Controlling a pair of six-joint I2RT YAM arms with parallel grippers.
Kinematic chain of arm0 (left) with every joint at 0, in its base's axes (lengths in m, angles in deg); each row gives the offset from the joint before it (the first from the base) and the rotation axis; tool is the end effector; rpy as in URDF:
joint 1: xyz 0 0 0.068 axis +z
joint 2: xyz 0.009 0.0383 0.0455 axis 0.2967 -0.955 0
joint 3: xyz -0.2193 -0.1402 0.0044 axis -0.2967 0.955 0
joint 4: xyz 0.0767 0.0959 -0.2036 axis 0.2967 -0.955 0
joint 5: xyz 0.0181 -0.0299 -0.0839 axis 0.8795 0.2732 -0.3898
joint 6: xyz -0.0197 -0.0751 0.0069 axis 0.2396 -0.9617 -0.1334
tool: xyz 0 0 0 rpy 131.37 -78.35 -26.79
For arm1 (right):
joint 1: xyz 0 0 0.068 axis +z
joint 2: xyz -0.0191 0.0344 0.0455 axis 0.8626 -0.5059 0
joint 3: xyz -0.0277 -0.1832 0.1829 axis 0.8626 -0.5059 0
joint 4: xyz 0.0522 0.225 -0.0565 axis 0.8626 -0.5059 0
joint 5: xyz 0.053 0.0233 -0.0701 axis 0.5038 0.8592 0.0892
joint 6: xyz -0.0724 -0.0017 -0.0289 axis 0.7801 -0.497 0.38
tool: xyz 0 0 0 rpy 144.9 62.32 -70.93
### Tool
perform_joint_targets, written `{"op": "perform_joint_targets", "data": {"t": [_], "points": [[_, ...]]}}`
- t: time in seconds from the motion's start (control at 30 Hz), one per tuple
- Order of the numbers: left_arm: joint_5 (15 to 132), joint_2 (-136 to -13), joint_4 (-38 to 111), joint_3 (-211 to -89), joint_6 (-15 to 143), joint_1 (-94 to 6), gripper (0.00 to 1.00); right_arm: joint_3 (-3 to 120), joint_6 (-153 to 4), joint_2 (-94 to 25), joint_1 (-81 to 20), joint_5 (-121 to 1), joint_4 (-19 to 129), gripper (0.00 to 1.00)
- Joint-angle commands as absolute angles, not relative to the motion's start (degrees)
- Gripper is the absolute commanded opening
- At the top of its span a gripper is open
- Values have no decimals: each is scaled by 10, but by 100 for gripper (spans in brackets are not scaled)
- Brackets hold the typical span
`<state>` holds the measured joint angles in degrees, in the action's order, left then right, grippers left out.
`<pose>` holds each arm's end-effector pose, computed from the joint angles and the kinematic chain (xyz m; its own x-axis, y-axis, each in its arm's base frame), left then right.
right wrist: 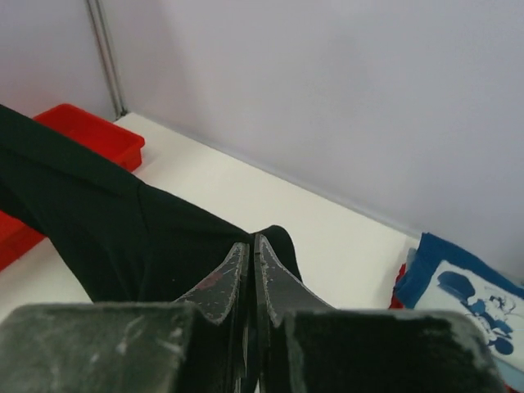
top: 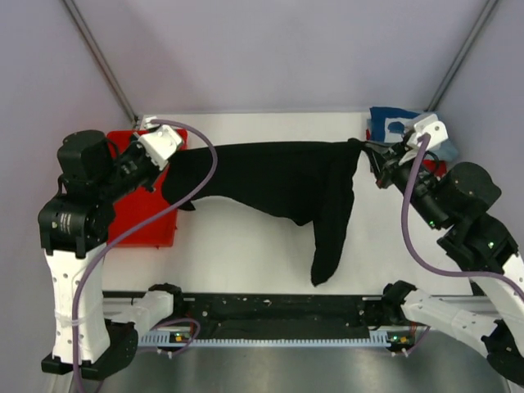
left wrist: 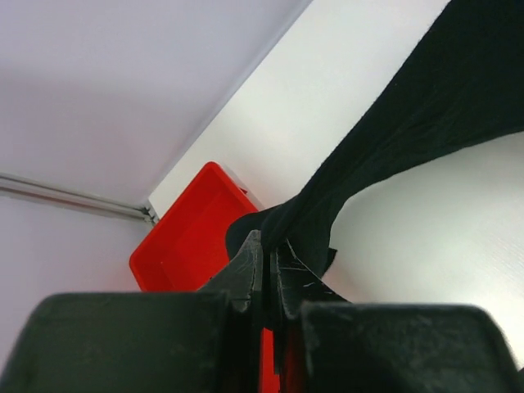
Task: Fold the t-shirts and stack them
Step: Flatten out the tshirt
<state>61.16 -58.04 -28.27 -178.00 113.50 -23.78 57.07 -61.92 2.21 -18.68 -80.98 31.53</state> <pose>0.1399 -0.0395 0.4691 -0.0198 0.5809 -0.8137 0.5611 0.6801 0.4718 0.1162 0.0803 0.4646 0.1242 -0.0217 -0.9920 -0.4529 0.8883 -0.0761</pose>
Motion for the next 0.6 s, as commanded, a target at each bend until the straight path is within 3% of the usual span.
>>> {"op": "perform_joint_targets", "data": {"t": [0.0,0.17,0.37,0.57], "points": [[684,-568,-316,-1824,1162,-229,0,660,-540,24,-193,-846,274,0],[686,-552,-313,-1816,1169,-229,0,701,-519,19,-192,-848,245,0],[695,-593,-226,-1720,1150,-230,0,674,-490,-48,-193,-907,244,0],[631,-710,-249,-1820,1104,-229,0,713,-503,-166,-215,-823,247,0]]}}
